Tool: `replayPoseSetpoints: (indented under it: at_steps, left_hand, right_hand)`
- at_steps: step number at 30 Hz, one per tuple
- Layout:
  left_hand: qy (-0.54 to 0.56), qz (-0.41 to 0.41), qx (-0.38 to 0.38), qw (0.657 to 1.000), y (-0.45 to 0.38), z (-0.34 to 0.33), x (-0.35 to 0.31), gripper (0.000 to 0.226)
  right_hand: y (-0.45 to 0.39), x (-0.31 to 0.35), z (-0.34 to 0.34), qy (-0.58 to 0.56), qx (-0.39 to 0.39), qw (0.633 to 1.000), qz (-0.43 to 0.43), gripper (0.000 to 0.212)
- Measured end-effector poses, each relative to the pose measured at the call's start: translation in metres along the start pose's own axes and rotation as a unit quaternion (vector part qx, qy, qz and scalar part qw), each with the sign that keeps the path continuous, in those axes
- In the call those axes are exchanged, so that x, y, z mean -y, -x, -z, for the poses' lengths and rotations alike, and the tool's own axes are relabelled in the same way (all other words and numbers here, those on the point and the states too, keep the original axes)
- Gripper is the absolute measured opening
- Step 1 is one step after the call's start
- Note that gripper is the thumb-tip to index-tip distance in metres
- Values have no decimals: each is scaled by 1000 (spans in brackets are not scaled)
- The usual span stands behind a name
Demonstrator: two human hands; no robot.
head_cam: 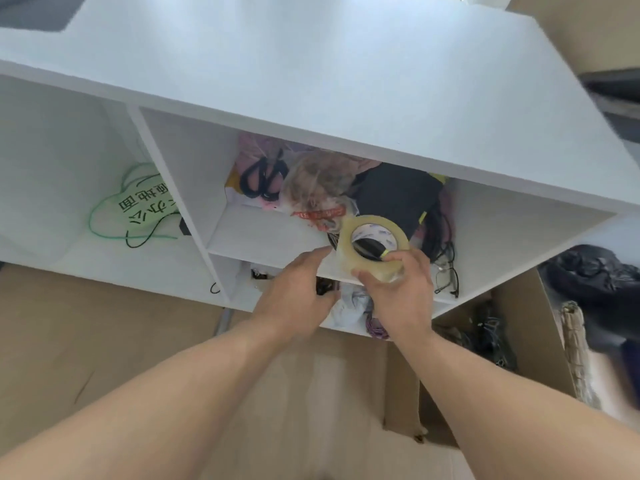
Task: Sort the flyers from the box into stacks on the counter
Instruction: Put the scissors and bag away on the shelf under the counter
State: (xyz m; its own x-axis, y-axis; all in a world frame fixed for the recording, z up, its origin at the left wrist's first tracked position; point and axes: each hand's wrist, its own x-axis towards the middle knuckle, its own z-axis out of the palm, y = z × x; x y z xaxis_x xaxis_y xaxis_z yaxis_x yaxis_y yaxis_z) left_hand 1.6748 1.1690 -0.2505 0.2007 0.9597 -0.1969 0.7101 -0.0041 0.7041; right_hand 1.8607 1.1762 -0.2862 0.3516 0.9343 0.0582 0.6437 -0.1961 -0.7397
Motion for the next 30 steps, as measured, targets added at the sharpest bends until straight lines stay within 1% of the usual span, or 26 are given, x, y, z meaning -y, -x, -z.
replayPoseSetpoints:
  at_steps: [2, 5, 9, 12, 15, 18, 21, 24, 26, 29, 30]
  left_hand:
    - [1, -12, -21, 1000, -22, -6, -4, 70]
    - [-33, -19, -30, 999, -47, -10, -5, 70]
    - [-30, 0, -64, 998, -62, -22, 3, 67]
    - [-54, 9, -46, 997, -59, -33, 16, 69]
    - [-66, 10, -39, 997, -60, -39, 25, 70]
    - [-66, 14, -45, 997, -65, -38, 24, 70]
    - [-43, 20, -47, 998, -68, -37, 23, 68]
    - [-44, 28, -49, 997, -68, -36, 29, 67]
    - [-45, 37, -46, 997, -65, -35, 34, 66]
    - [-36, 45, -50, 997, -60, -36, 37, 64]
    - [-35, 48, -52, 997, -57, -37, 39, 64]
  right_hand:
    - [-25, -8, -8, -7, -9, 1000, -11, 46]
    - [-56, -15, -20, -21, -29, 999, -10, 47]
    - [-86, -13, -35, -53, -98, 993, -49, 45]
    - [-108, -10, -33, -49, -134, 985, -94, 45]
    - [-120, -12, -34, -25, -124, 989, -76, 46]
    - [-122, -10, -47, -29, -98, 993, -62, 45]
    - [-122, 0, -59, -24, -68, 995, -64, 47]
    - [-122, 3, -64, -15, -66, 995, -72, 48]
    - [-119, 4, -64, -16, -64, 995, -73, 56]
    - [-112, 1, -59, -20, -67, 995, -73, 79]
    - [-107, 0, -57, -25, -73, 994, -74, 83]
